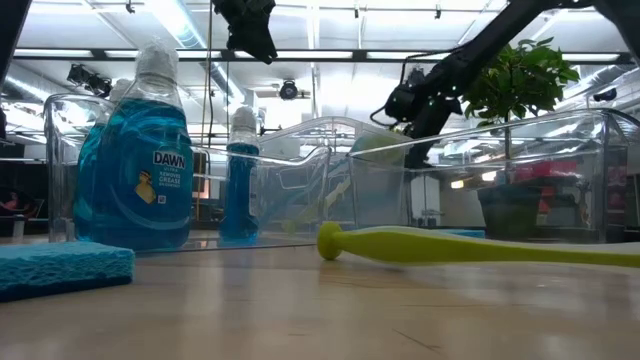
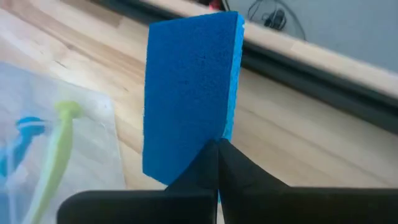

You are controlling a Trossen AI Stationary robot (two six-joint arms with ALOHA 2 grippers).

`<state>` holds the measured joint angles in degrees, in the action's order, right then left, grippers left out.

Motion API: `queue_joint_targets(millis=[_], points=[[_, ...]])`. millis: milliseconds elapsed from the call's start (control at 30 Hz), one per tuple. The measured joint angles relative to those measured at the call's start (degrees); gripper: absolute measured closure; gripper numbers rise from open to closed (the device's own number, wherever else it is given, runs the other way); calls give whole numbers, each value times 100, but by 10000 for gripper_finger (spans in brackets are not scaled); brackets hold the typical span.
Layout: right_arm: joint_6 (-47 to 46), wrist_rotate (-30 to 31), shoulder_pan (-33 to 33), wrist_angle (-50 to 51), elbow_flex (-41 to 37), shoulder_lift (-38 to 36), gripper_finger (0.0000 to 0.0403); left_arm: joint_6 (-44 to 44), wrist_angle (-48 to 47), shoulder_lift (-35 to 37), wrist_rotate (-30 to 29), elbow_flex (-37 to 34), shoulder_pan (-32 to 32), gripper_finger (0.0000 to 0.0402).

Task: Pick & Place Kitchen Sink Supplies
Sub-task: Put the blue sponge into the right transparent bin

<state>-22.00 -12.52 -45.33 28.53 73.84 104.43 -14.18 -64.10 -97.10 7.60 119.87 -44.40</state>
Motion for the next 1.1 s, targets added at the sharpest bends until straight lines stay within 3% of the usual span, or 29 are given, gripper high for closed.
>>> queue_joint_targets(millis=[600, 1100], points=[[438, 149, 74, 788, 2, -1830, 403, 1, -2, 29, 17, 0, 2, 223], [471, 250, 1169, 2038, 2, -2917, 403, 1, 0, 50, 20, 7, 287, 223]])
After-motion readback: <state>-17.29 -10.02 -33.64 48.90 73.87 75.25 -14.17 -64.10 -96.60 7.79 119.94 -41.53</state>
